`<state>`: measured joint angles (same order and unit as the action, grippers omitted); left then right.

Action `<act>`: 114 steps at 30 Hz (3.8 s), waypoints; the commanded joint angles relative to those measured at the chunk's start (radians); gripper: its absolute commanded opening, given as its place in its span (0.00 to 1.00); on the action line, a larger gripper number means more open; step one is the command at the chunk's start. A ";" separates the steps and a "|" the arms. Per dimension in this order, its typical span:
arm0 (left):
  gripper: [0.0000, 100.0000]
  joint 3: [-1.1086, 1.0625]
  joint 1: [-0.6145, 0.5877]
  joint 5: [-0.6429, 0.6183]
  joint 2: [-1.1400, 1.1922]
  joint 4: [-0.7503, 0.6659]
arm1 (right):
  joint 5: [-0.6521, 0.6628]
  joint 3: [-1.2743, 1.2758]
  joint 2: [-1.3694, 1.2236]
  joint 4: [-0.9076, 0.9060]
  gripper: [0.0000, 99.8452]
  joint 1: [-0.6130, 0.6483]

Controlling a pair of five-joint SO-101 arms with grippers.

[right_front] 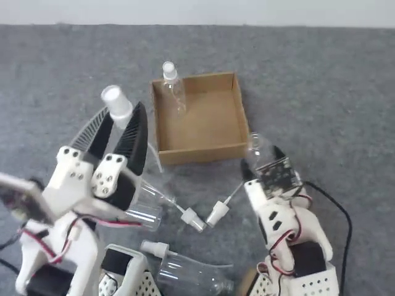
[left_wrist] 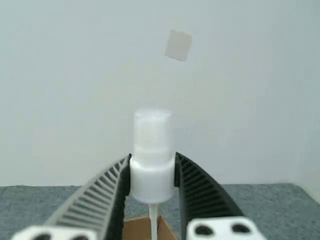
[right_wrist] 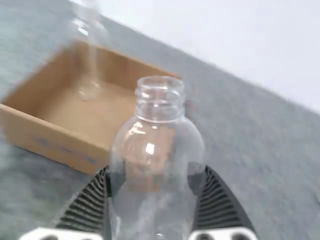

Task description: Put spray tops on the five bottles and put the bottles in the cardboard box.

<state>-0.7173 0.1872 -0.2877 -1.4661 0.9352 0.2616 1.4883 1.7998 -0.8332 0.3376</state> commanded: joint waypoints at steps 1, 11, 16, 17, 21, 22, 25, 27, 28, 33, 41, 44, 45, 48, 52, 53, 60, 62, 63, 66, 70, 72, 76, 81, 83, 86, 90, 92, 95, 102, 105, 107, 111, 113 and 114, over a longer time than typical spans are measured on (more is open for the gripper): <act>0.04 -0.036 -0.006 -0.014 -0.086 -0.049 | 0.014 -0.017 0.016 0.085 0.01 0.125; 0.02 -0.053 -0.006 -0.014 -0.124 -0.055 | 0.015 0.038 0.015 0.193 0.01 0.377; 0.01 -0.050 -0.003 -0.015 -0.126 -0.087 | 0.017 0.129 0.015 0.278 0.01 0.427; 0.01 -0.050 0.000 -0.015 -0.126 -0.092 | 0.017 0.133 0.015 0.283 0.01 0.429; 0.01 -0.053 0.002 -0.054 -0.126 -0.092 | 0.017 0.135 0.015 0.288 0.01 0.432; 0.01 -0.054 0.002 -0.064 -0.126 -0.091 | 0.017 0.135 0.015 0.288 0.01 0.432; 0.01 -0.056 0.002 -0.071 -0.126 -0.087 | 0.015 0.135 0.015 0.288 0.01 0.440; 0.01 -0.059 0.002 -0.071 -0.126 -0.086 | 0.015 0.137 0.015 0.282 0.01 0.463; 0.01 -0.073 0.003 -0.071 -0.126 -0.089 | 0.015 0.137 0.015 0.280 0.01 0.476; 0.01 -0.113 0.008 -0.071 -0.126 -0.092 | 0.026 0.146 0.015 0.289 0.01 0.503; 0.01 -0.197 0.124 -0.049 -0.124 -0.176 | 0.064 0.147 0.015 0.282 0.01 0.544; 0.01 -0.213 0.127 -0.031 -0.126 -0.183 | 0.064 0.147 0.015 0.282 0.01 0.541; 0.01 -0.214 0.127 -0.031 -0.126 -0.183 | 0.064 0.147 0.015 0.282 0.01 0.541; 0.01 -0.217 0.126 -0.031 -0.126 -0.172 | 0.064 0.147 0.015 0.282 0.01 0.539; 0.01 -0.216 0.132 -0.029 -0.126 -0.138 | 0.064 0.147 0.015 0.282 0.01 0.536; 0.01 -0.217 0.132 -0.029 -0.126 -0.138 | 0.064 0.147 0.015 0.282 0.01 0.527; 0.02 -0.217 0.133 -0.012 -0.126 -0.120 | 0.057 0.147 0.016 0.289 0.01 0.440; 0.02 -0.219 0.133 0.009 -0.124 -0.120 | 0.057 0.147 0.016 0.288 0.01 0.438; 0.02 -0.220 0.133 0.009 -0.124 -0.120 | 0.057 0.147 0.016 0.288 0.01 0.438; 0.02 -0.248 0.137 0.011 -0.124 -0.126 | 0.057 0.147 0.016 0.286 0.01 0.438; 0.02 -0.268 0.207 0.028 -0.124 -0.126 | 0.057 0.147 0.016 0.285 0.01 0.437; 0.02 -0.282 0.249 0.071 -0.124 -0.126 | 0.057 0.147 0.016 0.282 0.01 0.437; 0.02 -0.302 0.302 0.100 -0.124 -0.129 | 0.057 0.147 0.016 0.280 0.01 0.437; 0.02 -0.332 0.305 0.100 -0.124 -0.166 | 0.057 0.147 0.016 0.280 0.01 0.435; 0.02 -0.340 0.305 0.100 -0.124 -0.169 | 0.057 0.147 0.016 0.280 0.01 0.435; 0.02 -0.343 0.305 0.100 -0.124 -0.169 | 0.057 0.146 0.016 0.280 0.01 0.435; 0.02 -0.344 0.305 0.100 -0.118 -0.169 | 0.057 0.146 0.016 0.283 0.01 0.435; 0.02 -0.344 0.305 0.100 -0.118 -0.167 | 0.057 0.146 0.016 0.285 0.01 0.435; 0.03 -0.344 0.305 0.100 -0.118 -0.166 | 0.057 0.146 0.016 0.285 0.01 0.435; 0.07 -0.372 0.311 0.100 -0.118 -0.167 | 0.057 0.146 0.016 0.286 0.01 0.435; 0.07 -0.372 0.305 0.100 -0.118 -0.167 | 0.057 0.146 0.016 0.286 0.01 0.435; 0.07 -0.375 0.305 0.100 -0.123 -0.167 | 0.057 0.146 0.016 0.286 0.01 0.432; 0.11 -0.377 0.305 0.100 -0.124 -0.161 | 0.054 0.143 0.016 0.289 0.01 0.389; 0.13 -0.378 0.305 0.100 -0.124 -0.161 | 0.015 0.138 0.016 0.289 0.01 0.371; 0.14 -0.383 0.305 0.098 -0.124 -0.161 | -0.006 0.137 0.018 0.289 0.01 0.363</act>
<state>-1.1040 0.4925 -0.1941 -1.5842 0.7956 0.3015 1.6433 1.7998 -0.5677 0.7350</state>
